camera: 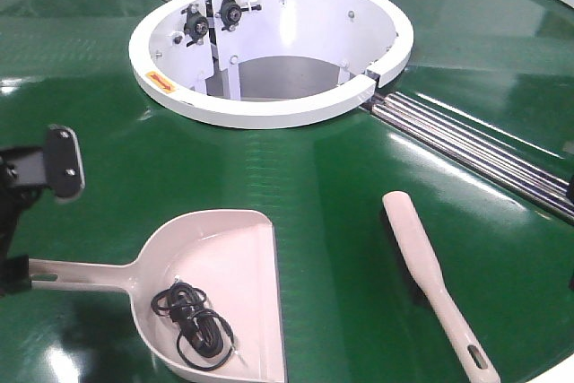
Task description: Clean and inspect green conveyor with broom and dustpan
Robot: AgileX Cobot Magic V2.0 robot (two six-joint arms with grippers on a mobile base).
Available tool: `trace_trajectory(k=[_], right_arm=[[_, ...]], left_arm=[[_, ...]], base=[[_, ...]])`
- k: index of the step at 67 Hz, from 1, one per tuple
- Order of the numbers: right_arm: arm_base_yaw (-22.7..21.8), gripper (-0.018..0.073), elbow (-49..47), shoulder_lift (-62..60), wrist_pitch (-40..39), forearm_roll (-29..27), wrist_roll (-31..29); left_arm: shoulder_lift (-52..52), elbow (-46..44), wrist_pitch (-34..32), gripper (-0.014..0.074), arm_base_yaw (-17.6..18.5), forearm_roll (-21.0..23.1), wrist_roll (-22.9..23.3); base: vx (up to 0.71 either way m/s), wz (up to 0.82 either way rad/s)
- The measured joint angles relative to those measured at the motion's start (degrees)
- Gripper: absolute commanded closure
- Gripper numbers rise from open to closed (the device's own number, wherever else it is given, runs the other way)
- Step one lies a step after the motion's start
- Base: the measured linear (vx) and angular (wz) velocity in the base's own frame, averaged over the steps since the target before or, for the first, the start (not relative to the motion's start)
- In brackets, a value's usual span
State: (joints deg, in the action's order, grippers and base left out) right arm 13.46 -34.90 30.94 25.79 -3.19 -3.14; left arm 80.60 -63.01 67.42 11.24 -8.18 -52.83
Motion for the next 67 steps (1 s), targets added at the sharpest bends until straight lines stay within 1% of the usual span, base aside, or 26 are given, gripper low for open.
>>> trace_trajectory(k=[6, 8, 14, 16, 19, 20, 24, 26, 32, 36, 39, 44, 51, 60, 67], right_arm=[[0.0, 0.0569, 0.0, 0.0, 0.15, 0.0, 0.0], [0.0, 0.0569, 0.0, 0.0, 0.19, 0.0, 0.0], [0.0, 0.0569, 0.0, 0.0, 0.19, 0.0, 0.0], [0.0, 0.0569, 0.0, 0.0, 0.19, 0.0, 0.0], [0.0, 0.0569, 0.0, 0.0, 0.19, 0.0, 0.0], [0.0, 0.0569, 0.0, 0.0, 0.19, 0.0, 0.0], [0.0, 0.0569, 0.0, 0.0, 0.19, 0.0, 0.0], [0.0, 0.0569, 0.0, 0.0, 0.19, 0.0, 0.0], [0.0, 0.0569, 0.0, 0.0, -0.12, 0.0, 0.0], [0.0, 0.0569, 0.0, 0.0, -1.15, 0.0, -0.05], [0.0, 0.0569, 0.06, 0.0, -2.54, 0.0, -0.12], [0.0, 0.0569, 0.11, 0.0, -4.28, 0.0, -0.95], [0.0, 0.0569, 1.38, 0.0, -7.4, 0.0, -4.58], [0.0, 0.0569, 8.31, 0.0, -12.44, -0.26, -5.62], [0.0, 0.0569, 14.34, 0.0, -17.08, -0.42, -5.62]], left_arm=[[-5.58, 0.0, -2.38, 0.007, 0.0, 0.0, 3.92], [-7.51, 0.0, -3.68, 0.0102, 0.0, 0.0, 5.18], [-12.06, 0.0, -8.11, 0.0222, 0.0, -0.06, 8.65], [-13.58, 0.0, -9.84, 0.0278, 0.0, -0.09, 10.39], [-15.57, 0.0, -12.33, 0.0369, 0.0, -0.09, 14.61], [-16.07, 0.0, -13.08, 0.0412, 0.0, -0.04, 15.97], [-18.38, 0.0, -16.91, 0.0561, 0.0, 0.49, 23.86], [-19.44, 0.0, -18.63, 0.062, 0.0, 0.78, 27.93], [-22.33, 0.0, -21.96, 0.0621, 0.0, 0.92, 37.76], [-24.42, 0.0, -23.54, 0.0621, 0.0, 0.92, 42.21], [-25.84, 0.26, -25.09, 0.0621, 0.0, 1.01, 44.36], [-29.09, 2.25, -28.98, 0.0621, 0.0, 2.51, 45.92], [-35.75, 8.88, -36.16, 0.0621, 0.0, 5.92, 46.3], [-45.06, 20.27, -41.81, 0.0621, 0.0, 12.0, 46.49], [-50.62, 27.7, -44.29, 0.0621, 0.0, 13.43, 46.53]], base=[[0.0, 0.0], [0.0, 0.0], [0.0, 0.0], [0.0, 0.0], [0.0, 0.0], [0.0, 0.0], [0.0, 0.0], [0.0, 0.0], [0.0, 0.0], [0.0, 0.0], [0.0, 0.0], [0.0, 0.0], [0.0, 0.0], [0.0, 0.0], [0.0, 0.0]])
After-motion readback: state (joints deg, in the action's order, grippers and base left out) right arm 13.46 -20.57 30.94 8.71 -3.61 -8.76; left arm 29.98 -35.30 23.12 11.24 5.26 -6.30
